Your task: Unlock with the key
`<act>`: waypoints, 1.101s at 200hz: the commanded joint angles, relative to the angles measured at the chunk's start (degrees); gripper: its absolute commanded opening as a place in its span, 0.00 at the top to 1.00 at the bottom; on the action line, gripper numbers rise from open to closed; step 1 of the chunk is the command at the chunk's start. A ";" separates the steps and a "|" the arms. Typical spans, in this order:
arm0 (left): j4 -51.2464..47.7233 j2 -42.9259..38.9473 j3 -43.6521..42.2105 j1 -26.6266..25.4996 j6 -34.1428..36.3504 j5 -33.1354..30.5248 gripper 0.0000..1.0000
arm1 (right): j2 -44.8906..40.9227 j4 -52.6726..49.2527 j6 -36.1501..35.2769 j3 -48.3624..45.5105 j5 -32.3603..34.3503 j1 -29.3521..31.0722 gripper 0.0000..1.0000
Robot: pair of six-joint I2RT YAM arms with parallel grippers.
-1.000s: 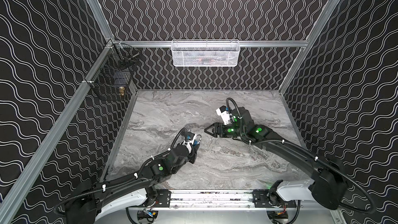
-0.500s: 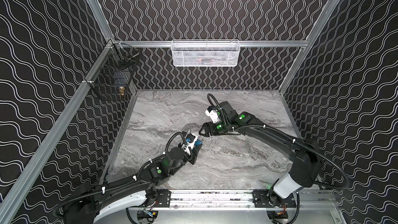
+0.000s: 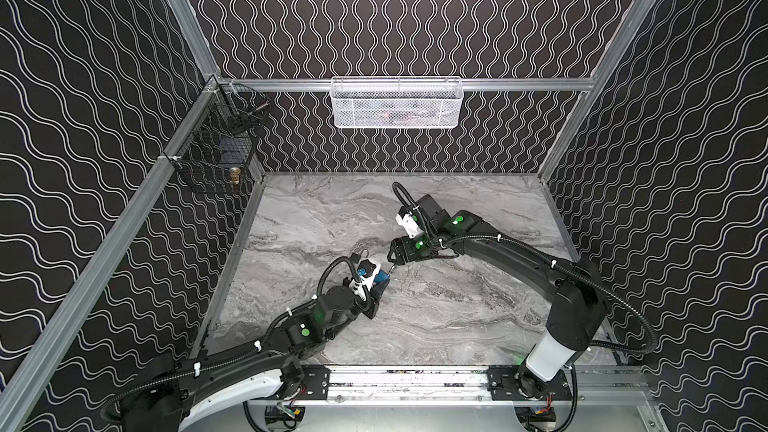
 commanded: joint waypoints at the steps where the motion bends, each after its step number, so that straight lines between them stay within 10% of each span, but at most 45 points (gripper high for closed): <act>1: 4.42 0.08 -0.12 0.09 1.02 0.42 1.00 | -0.21 -1.94 -2.58 0.14 -0.26 0.04 0.19; 131: 6.87 3.51 0.33 0.17 0.24 0.08 1.00 | -7.76 2.50 0.05 -9.54 -8.95 -3.39 0.17; 220: -9.86 9.90 9.43 0.11 -5.41 0.86 1.00 | -20.79 11.65 5.11 -24.66 -0.40 -12.43 0.16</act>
